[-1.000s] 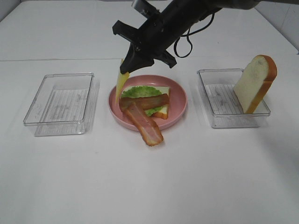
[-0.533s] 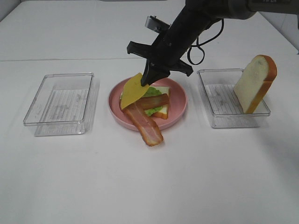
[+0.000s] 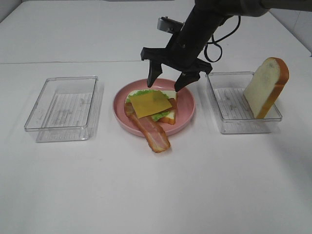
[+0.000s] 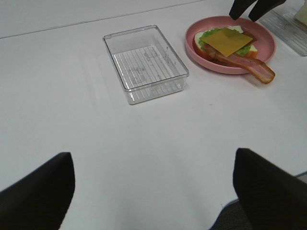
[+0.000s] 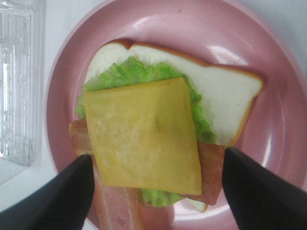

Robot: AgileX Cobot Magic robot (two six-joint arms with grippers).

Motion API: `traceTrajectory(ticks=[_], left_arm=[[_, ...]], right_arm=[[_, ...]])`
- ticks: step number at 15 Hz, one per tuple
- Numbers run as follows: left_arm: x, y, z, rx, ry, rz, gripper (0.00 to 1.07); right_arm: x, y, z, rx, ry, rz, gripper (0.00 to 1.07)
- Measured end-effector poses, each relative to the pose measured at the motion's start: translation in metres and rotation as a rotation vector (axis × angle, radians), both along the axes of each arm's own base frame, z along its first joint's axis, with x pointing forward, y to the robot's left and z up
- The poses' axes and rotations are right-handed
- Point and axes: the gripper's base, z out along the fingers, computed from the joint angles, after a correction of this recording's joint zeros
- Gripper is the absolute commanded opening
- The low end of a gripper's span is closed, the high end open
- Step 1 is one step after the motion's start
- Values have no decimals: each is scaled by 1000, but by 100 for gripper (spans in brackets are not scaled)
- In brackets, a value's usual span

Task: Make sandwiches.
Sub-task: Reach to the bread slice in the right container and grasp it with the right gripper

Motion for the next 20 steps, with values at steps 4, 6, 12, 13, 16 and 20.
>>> traceTrajectory(ticks=[4, 6, 12, 13, 16, 20], left_arm=[[0, 0, 0, 0, 0, 0, 85], [0, 0, 0, 0, 0, 0, 85], [0, 0, 0, 0, 0, 0, 85], [0, 0, 0, 0, 0, 0, 85], [0, 0, 0, 0, 0, 0, 85], [0, 0, 0, 0, 0, 0, 85]], right_arm=[[4, -34, 52, 5, -99, -55, 71], [11, -74, 72, -3, -123, -129, 71], [20, -173, 83, -152, -105, -282, 71], [19, -183, 86, -164, -108, -300, 71], [16, -199, 95, -211, -124, -326, 71], [5, -213, 93, -283, -9, -323, 73]])
